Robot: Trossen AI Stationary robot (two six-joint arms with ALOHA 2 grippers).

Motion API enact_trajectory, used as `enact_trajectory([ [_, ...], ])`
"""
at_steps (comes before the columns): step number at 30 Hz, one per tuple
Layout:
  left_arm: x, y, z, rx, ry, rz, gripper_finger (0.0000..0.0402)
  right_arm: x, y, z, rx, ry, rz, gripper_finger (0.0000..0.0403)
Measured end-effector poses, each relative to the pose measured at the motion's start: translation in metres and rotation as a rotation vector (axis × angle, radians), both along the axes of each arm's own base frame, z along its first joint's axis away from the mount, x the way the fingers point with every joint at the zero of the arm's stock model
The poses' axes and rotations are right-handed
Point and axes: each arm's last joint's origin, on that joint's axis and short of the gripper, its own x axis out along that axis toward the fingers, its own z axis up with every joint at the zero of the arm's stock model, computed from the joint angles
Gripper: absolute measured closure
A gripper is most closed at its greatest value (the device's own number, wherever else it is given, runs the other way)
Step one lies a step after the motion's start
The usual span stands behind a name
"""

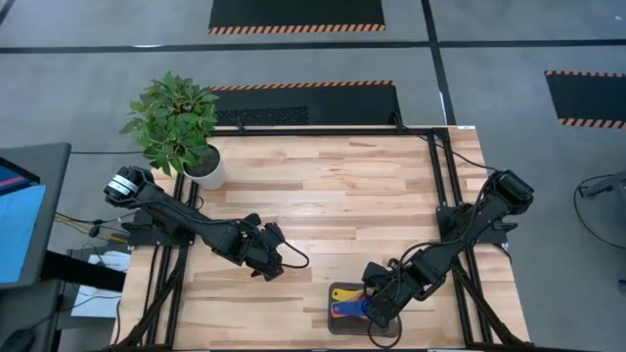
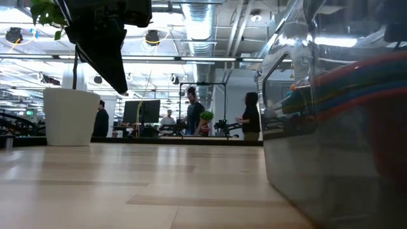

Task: Nest measuring cups in basket
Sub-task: Stack the dark blue measuring cup on top of the orange measuring cup in the black bin

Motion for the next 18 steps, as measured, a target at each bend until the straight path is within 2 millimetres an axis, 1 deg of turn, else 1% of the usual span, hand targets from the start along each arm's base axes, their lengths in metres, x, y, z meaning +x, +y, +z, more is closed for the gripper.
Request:
enact_trajectory([
  [5, 0.0000, 0.0000, 0.0000, 0.000, 0.000, 0.000, 0.0391, 0.0002, 0.0001, 0.0001, 0.002, -0.002, 0.000, 0.0335],
  [8, 0.0000, 0.0000, 0.0000, 0.000, 0.000, 0.000, 0.0391, 0.0007, 0.0006, 0.0005, 0.008, -0.008, 0.001, 0.0324],
  [18, 0.0000, -0.0001, 0.0000, 0.000, 0.000, 0.000, 0.0391, 0.0016, 0.0001, 0.0006, 0.009, -0.011, -0.003, 0.0233],
])
